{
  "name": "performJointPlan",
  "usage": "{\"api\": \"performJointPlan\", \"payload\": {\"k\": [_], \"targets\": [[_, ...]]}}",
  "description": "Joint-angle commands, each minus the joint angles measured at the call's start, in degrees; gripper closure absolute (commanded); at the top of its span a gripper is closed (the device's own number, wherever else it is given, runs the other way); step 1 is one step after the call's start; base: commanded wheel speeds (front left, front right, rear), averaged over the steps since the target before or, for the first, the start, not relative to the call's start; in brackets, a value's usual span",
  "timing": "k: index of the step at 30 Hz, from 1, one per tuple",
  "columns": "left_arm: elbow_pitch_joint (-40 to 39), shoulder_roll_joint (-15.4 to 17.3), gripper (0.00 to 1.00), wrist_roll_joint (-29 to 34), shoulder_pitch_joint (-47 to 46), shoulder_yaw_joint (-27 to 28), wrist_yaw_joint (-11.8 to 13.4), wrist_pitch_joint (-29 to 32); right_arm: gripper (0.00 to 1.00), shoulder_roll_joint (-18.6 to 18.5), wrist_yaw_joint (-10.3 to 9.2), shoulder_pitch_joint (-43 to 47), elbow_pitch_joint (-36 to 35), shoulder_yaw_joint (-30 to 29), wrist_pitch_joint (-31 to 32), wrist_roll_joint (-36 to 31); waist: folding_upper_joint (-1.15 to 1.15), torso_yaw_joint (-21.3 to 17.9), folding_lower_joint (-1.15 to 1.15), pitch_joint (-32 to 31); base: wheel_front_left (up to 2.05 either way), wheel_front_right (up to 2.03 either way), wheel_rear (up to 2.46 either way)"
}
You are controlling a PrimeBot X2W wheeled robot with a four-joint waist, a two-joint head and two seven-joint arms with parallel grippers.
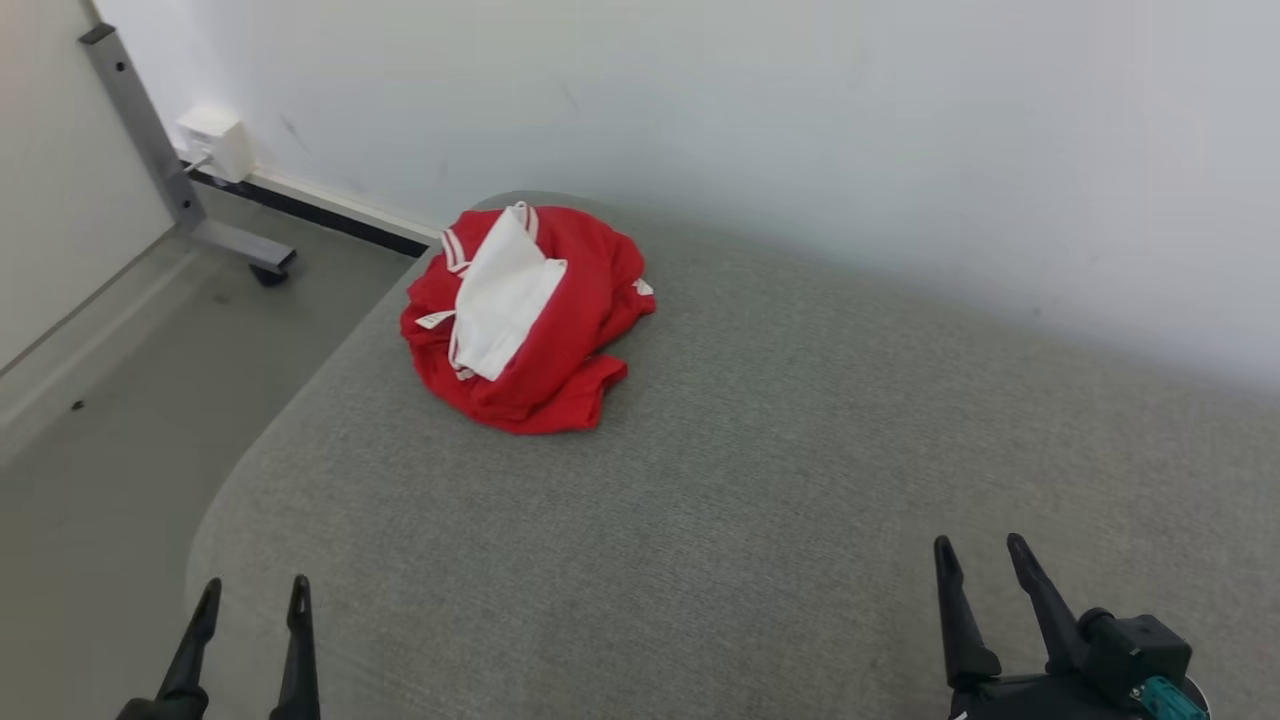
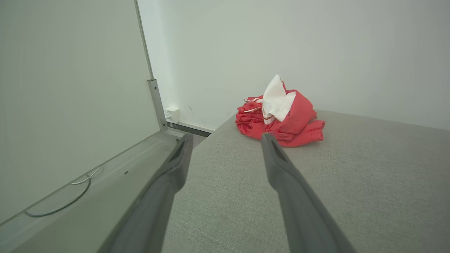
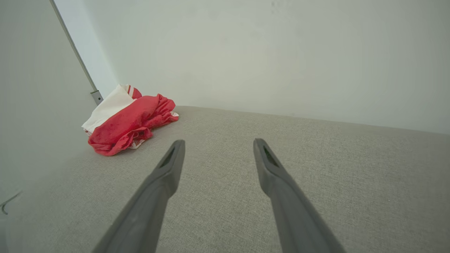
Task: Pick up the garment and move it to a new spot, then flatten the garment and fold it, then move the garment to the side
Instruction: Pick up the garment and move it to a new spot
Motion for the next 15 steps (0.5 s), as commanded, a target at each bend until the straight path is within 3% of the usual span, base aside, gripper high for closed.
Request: {"api": "performJointPlan", "payload": {"k": [1, 15], "targets": [[-0.32, 0.29, 0.00, -0.22, 0.66, 0.38, 0.51, 0.16, 0.00, 0.01, -0.12, 0.05, 0.23, 0.38, -0.14, 0.47, 0.00, 1.83, 0.00, -0.22, 0.00, 0.00, 0.00], [-1.73, 0.20, 0.00, -1.14, 2.11, 1.31, 2.44, -0.53, 0.00, -0.01, -0.12, -2.20, 1.67, 1.85, -0.28, -0.22, 0.00, 2.19, 0.00, 0.35, 0.00, 0.00, 0.00]]}}
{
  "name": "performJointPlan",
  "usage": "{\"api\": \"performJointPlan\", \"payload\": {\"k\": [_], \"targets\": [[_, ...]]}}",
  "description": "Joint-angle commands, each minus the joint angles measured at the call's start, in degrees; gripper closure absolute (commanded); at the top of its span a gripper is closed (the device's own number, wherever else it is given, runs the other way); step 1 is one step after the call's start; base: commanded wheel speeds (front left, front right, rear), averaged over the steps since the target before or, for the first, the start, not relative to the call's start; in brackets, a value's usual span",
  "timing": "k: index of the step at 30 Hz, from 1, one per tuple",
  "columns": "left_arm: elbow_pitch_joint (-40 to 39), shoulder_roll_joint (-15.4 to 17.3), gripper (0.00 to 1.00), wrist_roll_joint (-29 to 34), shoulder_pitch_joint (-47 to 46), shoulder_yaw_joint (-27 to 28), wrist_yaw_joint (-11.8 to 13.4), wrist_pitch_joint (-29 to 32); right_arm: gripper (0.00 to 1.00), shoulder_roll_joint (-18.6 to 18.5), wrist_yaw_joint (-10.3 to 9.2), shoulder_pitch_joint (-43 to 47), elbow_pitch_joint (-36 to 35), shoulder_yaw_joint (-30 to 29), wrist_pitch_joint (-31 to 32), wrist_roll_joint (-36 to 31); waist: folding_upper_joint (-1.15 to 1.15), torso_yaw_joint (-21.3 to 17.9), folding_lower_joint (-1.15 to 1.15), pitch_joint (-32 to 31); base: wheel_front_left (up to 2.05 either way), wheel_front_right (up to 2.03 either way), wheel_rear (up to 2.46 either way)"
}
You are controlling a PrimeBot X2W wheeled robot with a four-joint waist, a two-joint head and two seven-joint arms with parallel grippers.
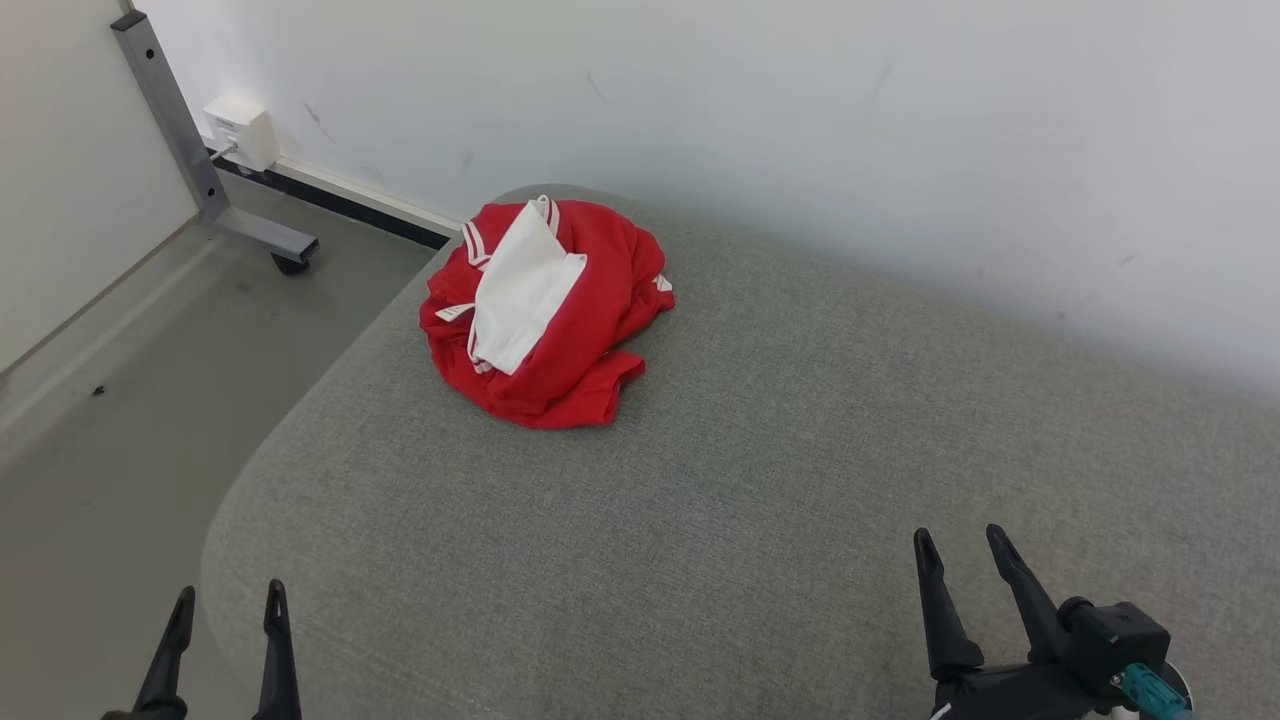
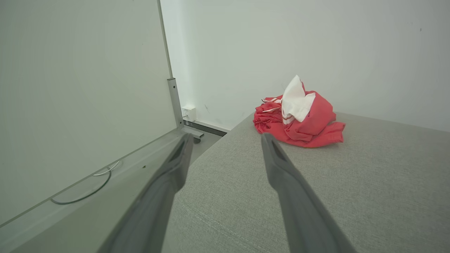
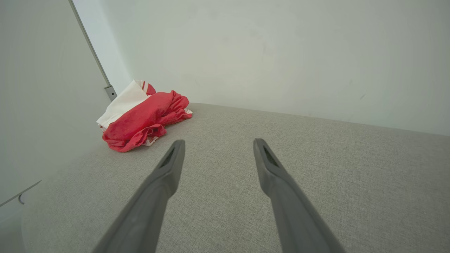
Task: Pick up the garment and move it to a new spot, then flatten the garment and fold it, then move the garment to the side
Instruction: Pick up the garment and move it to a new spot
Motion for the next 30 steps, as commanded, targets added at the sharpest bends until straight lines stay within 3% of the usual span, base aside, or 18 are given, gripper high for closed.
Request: {"api": "performJointPlan", "payload": {"k": [1, 6, 14, 23, 30], "targets": [[-0.10, -0.09, 0.00, -0.47, 0.45, -0.08, 0.28, -0.42, 0.00, -0.04, -0.12, -0.48, 0.12, -0.25, -0.37, -0.32, 0.00, -0.05, 0.00, 0.05, 0.00, 0.00, 0.00], [0.48, -0.17, 0.00, -0.98, -1.24, -0.09, 0.44, -0.40, 0.00, -0.04, -0.12, 0.57, -0.12, -1.30, -0.83, -1.20, 0.00, -0.41, 0.00, 0.25, 0.00, 0.00, 0.00], [0.62, 0.71, 0.00, -2.07, -5.87, 0.14, -0.35, -0.20, 0.00, -0.06, -0.12, -0.75, -1.86, -2.56, 0.49, -3.63, 0.00, -4.55, 0.00, 3.99, 0.00, 0.00, 0.00], [2.86, 2.30, 0.00, -5.29, -20.56, 0.94, -1.71, 1.53, 0.00, -2.72, -0.12, -3.91, -7.77, -5.79, 2.54, -6.24, 0.00, -12.65, 0.00, 13.59, 0.00, 0.00, 0.00], [7.43, 5.63, 0.00, -6.93, -32.75, 2.47, -2.43, 2.92, 0.00, -4.06, -0.12, -6.10, -13.75, -9.42, 4.15, -7.50, 0.00, -18.93, 0.00, 21.04, 0.00, 0.00, 0.00]]}}
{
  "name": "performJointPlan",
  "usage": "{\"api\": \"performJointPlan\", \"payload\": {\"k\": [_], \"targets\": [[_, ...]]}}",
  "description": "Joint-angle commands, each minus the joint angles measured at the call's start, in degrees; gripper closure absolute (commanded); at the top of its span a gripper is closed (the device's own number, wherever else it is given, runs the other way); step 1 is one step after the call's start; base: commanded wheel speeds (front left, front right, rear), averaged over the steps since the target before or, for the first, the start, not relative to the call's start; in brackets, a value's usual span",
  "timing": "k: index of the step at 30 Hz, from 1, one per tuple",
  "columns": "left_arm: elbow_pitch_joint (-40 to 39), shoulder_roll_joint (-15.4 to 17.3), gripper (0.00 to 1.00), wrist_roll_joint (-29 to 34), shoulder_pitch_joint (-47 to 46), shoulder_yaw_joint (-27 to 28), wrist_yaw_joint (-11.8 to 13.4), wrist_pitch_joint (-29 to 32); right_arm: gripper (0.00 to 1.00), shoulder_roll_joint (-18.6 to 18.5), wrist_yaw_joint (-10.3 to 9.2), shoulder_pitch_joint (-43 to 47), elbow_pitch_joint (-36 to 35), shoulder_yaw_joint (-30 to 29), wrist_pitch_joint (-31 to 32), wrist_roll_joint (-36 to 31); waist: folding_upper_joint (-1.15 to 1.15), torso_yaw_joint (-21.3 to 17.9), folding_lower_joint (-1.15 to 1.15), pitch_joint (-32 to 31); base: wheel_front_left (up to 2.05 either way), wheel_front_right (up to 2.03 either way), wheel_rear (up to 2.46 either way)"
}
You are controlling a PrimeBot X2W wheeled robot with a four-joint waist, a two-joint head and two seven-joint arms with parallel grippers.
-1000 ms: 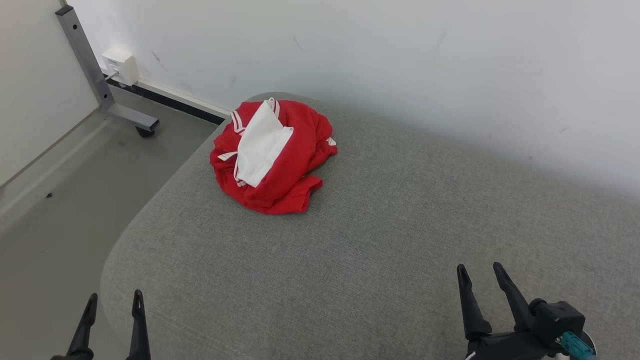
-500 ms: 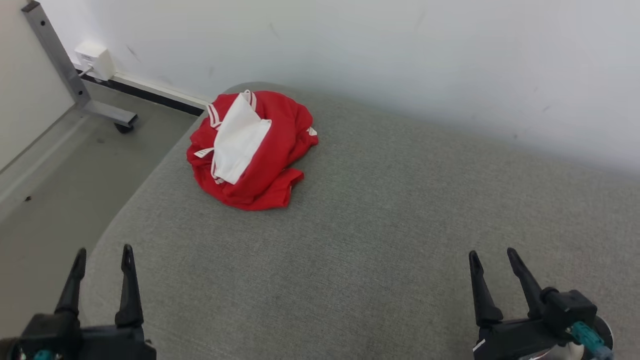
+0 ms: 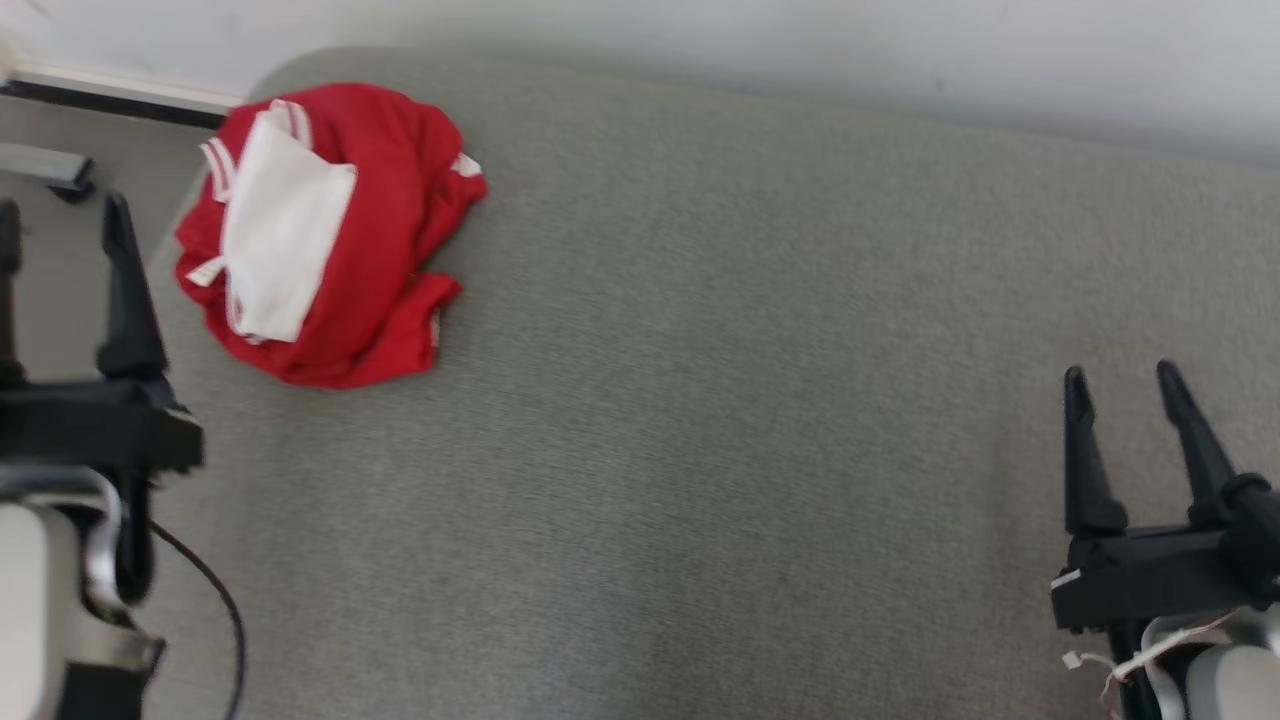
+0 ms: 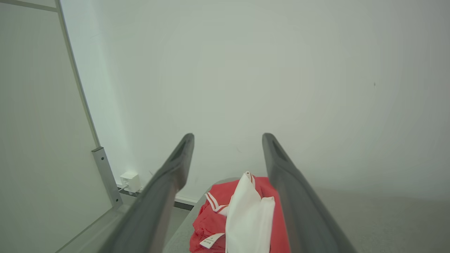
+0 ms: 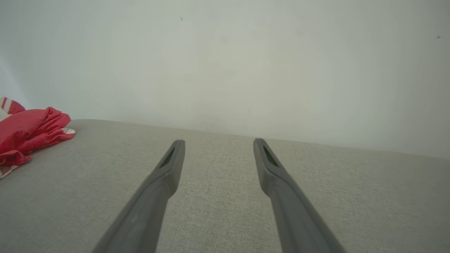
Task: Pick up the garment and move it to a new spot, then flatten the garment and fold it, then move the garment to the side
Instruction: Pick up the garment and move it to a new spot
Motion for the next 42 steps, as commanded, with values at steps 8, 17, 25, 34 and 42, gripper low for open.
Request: {"api": "performJointPlan", "payload": {"k": [8, 17, 25, 34, 42], "targets": [[6.37, 5.21, 0.00, -1.34, -12.19, 0.55, -1.20, 3.40, 0.00, -1.59, -0.12, -1.67, -5.45, -6.52, 0.32, -0.07, -0.02, -11.04, -0.01, 13.00, 0.00, 0.00, 0.00], [19.17, 10.11, 0.00, -1.96, -20.45, -0.13, -2.13, 8.47, 0.00, -0.96, -0.12, -1.21, -10.76, -9.71, 1.84, -0.59, -0.02, -13.20, -0.01, 15.94, 0.00, 0.00, 0.00], [31.27, 12.29, 0.00, -3.52, -22.89, -1.19, -2.50, 14.87, 0.00, -0.31, -0.12, -1.17, -11.98, -9.43, 2.34, -0.74, -0.02, -14.07, -0.01, 16.34, 0.00, 0.00, 0.00], [39.67, 11.86, 0.04, -5.33, -23.82, -3.02, -3.01, 20.96, 0.00, -0.18, -0.12, -1.77, -12.53, -9.07, 2.84, -1.18, -0.02, -14.39, -0.01, 16.10, 0.00, 0.00, 0.00], [41.72, 12.02, 1.00, -4.98, -26.83, -4.32, -2.98, 17.53, 0.00, -0.51, -0.12, -2.18, -10.96, -8.51, 2.28, -0.51, -0.02, -14.12, -0.01, 14.74, 0.00, 0.00, 0.00]]}}
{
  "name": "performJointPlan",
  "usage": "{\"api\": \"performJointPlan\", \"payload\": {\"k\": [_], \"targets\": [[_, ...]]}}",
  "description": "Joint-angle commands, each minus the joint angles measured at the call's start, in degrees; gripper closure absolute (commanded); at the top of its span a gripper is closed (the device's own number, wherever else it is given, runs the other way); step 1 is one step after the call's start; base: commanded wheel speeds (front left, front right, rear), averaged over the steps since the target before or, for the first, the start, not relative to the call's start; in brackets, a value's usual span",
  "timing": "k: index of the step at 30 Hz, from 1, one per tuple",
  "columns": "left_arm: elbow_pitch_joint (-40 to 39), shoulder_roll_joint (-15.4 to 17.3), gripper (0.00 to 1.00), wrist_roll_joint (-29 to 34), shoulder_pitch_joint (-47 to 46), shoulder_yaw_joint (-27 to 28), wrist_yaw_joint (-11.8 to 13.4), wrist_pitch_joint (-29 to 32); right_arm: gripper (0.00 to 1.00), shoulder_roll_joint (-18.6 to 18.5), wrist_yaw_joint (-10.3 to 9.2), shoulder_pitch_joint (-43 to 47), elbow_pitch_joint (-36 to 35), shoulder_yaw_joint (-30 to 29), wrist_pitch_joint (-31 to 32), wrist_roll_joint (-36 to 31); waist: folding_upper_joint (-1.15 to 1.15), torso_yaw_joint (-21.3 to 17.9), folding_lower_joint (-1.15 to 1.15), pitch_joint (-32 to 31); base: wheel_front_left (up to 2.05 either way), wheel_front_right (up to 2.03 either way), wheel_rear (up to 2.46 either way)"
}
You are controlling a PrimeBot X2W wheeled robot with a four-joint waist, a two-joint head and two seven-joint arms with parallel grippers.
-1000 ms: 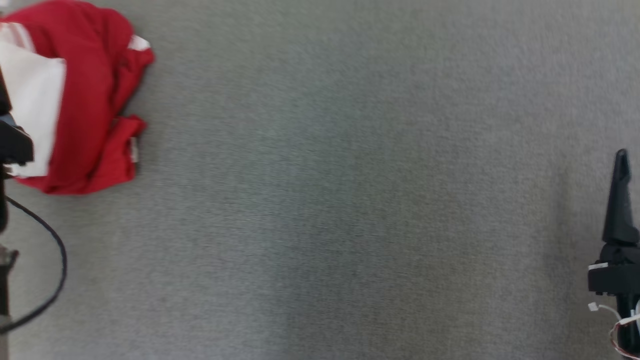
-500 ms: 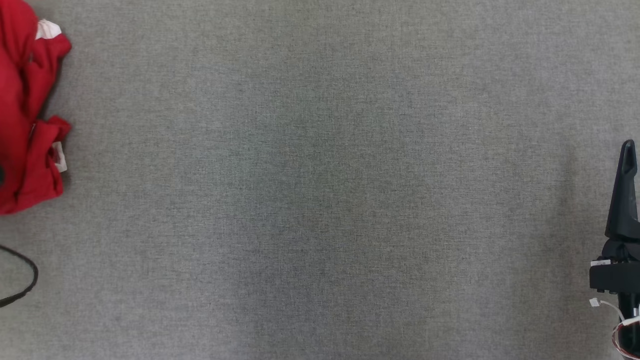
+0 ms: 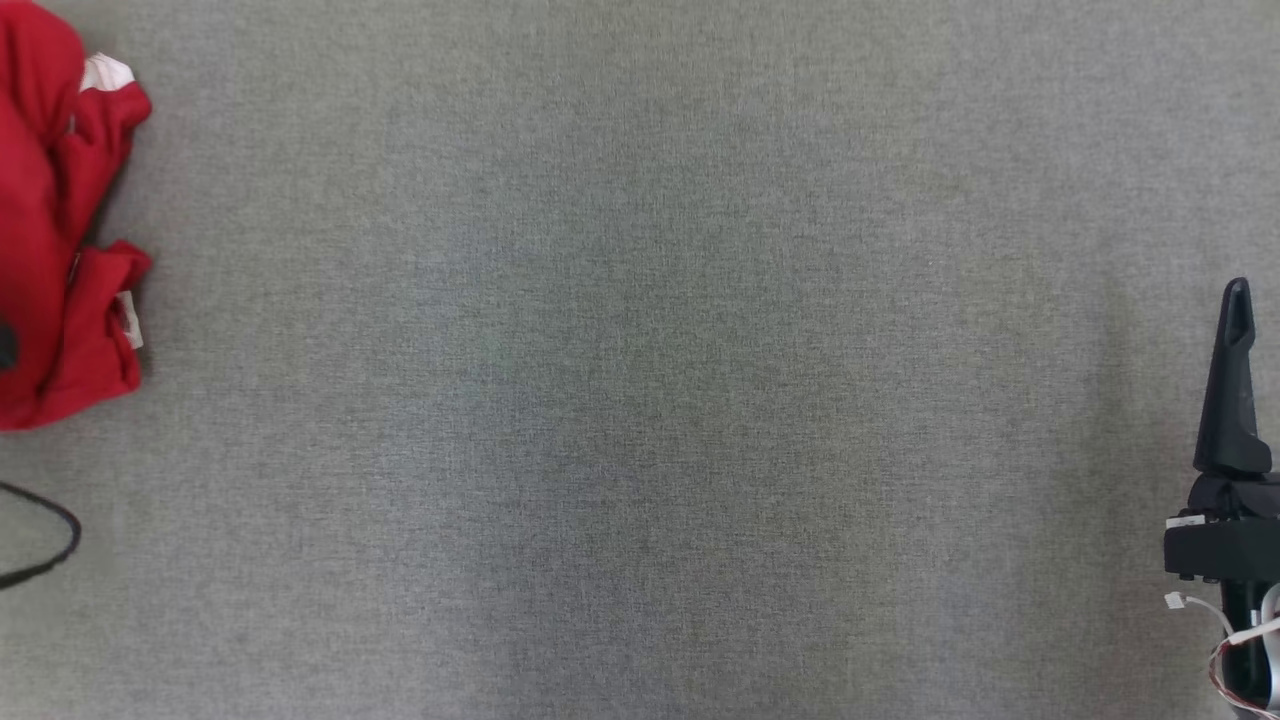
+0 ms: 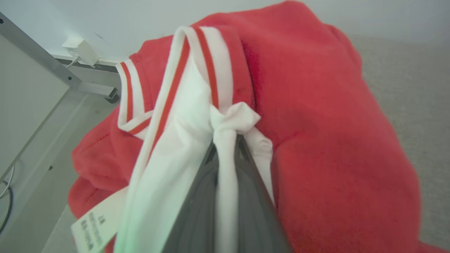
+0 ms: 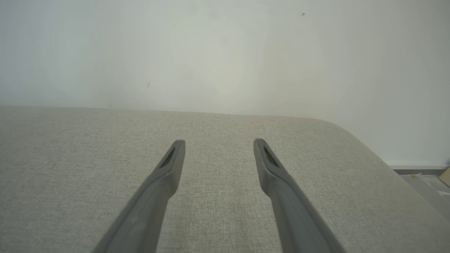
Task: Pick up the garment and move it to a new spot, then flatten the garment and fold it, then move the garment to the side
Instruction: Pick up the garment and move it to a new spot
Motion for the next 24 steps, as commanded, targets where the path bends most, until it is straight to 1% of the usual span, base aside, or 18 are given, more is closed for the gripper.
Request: {"api": "performJointPlan", "payload": {"k": [1, 6, 10, 11, 17, 24], "targets": [[-0.38, 0.19, 1.00, 0.54, -1.32, 0.07, 0.31, -2.03, 0.00, -0.08, -0.12, -0.30, 0.21, 0.25, -0.61, 0.50, 0.00, 0.21, 0.00, -0.90, 0.00, 0.00, 0.00], [-2.46, 1.18, 1.00, 1.53, -3.13, 0.18, 0.83, -10.59, 0.00, 0.42, -0.12, -0.07, 2.14, 1.26, -2.39, 1.03, 0.00, 0.26, 0.00, -4.06, 0.00, 0.00, 0.00], [-4.64, 1.92, 1.00, 2.39, -5.26, -0.58, 0.84, -14.96, 0.00, 1.08, -0.12, 0.38, 4.34, 1.87, -3.93, 1.33, 0.00, -0.10, 0.00, -7.22, 0.00, 0.00, 0.00], [-5.88, 2.00, 1.00, 2.72, -6.64, -1.18, 0.66, -15.75, 0.00, 1.53, -0.12, 0.71, 5.68, 2.19, -4.67, 1.60, 0.00, -0.38, 0.00, -8.84, 0.00, 0.00, 0.00], [-11.65, 0.55, 1.00, 4.18, -12.31, -5.10, 0.13, -15.60, 0.00, 2.78, -0.12, 1.23, 9.71, 3.20, -7.04, 2.36, 0.00, -2.61, 0.00, -12.72, 0.00, 0.00, 0.00], [-20.53, -3.95, 1.00, 4.67, -18.02, -11.51, -0.31, -11.59, 0.00, 3.85, -0.12, 1.87, 13.78, 4.25, -9.28, 3.61, 0.00, -7.34, 0.00, -15.21, 0.00, 0.00, 0.00]]}}
